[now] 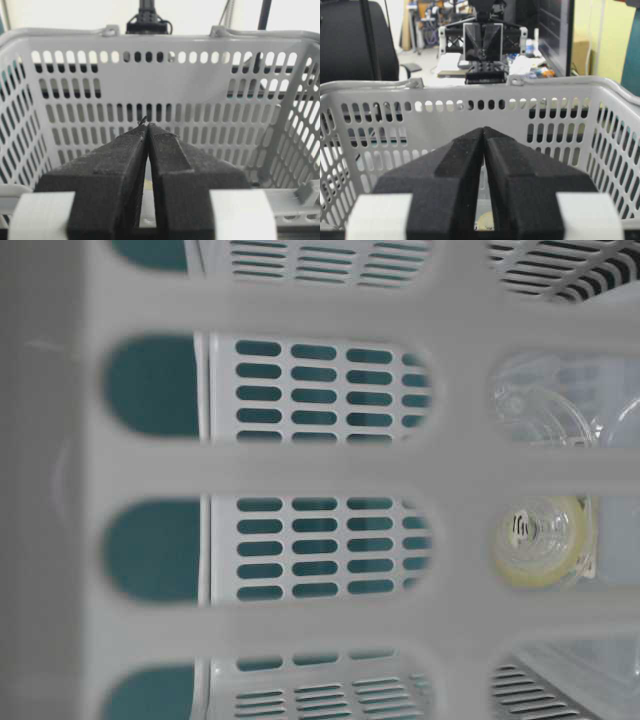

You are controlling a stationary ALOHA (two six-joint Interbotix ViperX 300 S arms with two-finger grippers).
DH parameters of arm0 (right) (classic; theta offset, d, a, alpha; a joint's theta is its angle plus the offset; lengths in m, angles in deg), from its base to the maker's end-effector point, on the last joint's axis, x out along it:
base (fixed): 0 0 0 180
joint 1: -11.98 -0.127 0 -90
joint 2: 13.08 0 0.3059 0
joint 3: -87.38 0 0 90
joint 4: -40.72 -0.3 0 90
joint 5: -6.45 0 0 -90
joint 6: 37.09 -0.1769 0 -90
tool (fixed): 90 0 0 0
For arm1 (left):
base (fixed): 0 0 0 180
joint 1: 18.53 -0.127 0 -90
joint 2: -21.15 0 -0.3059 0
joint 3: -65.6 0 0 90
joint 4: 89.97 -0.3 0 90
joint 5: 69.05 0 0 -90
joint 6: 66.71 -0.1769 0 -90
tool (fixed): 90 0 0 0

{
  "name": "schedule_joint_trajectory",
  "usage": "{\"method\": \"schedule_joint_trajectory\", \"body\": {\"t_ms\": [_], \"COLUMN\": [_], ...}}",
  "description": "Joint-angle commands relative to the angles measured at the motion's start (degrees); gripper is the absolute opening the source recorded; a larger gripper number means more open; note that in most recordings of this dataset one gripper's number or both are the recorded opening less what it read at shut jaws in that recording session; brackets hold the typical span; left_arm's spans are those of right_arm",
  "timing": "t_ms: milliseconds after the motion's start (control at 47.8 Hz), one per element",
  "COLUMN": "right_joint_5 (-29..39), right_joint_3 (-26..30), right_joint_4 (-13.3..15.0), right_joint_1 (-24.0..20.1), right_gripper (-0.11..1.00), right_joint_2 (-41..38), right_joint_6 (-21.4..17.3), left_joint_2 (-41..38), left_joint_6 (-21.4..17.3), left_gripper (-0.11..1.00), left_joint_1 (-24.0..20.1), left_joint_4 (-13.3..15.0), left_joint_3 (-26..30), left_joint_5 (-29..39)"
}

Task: Pick up the tape dispenser from the shopping basket with the left arm.
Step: 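Lower the open left gripper into the basket toward the tape dispenser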

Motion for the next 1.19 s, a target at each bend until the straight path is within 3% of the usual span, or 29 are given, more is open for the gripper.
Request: {"method": "schedule_joint_trajectory", "body": {"t_ms": [0,84,356,691,795,921,1004,1172], "right_joint_5": [-0.4,-0.1,1.2,4.7,5.1,5.2,5.2,5.2], "right_joint_3": [1.1,1.2,1.4,1.4,1.5,1.4,1.2,1.1], "right_joint_4": [-0.3,-0.7,-0.6,-0.7,-0.7,-0.6,-0.6,-0.6], "right_joint_1": [-0.2,-0.2,0.0,0.2,0.4,0.4,0.4,0.4], "right_gripper": [0.00,0.00,0.00,0.03,0.18,0.49,0.64,0.68], "right_joint_2": [-0.3,0.0,0.1,0.4,0.6,0.9,0.9,1.0], "right_joint_6": [-0.4,-0.6,-2.9,-3.2,-3.1,-3.1,-3.1,-3.0], "left_joint_2": [-0.7,-2.3,-14.0,-31.1,-35.2,-39.9,-42.4,-46.2], "left_joint_6": [1.3,2.7,4.0,4.1,4.2,4.0,4.0,4.1], "left_gripper": [0.06,0.00,0.00,0.00,0.00,0.00,0.00,0.00], "left_joint_1": [1.7,2.5,5.8,7.3,7.5,7.9,8.3,8.9], "left_joint_4": [-2.3,-2.3,-2.4,-2.3,-2.3,-2.3,-2.3,-2.3], "left_joint_3": [4.6,8.9,26.6,41.3,44.9,48.4,49.9,51.8], "left_joint_5": [3.1,8.7,32.3,47.3,50.9,54.2,55.4,56.1]}}
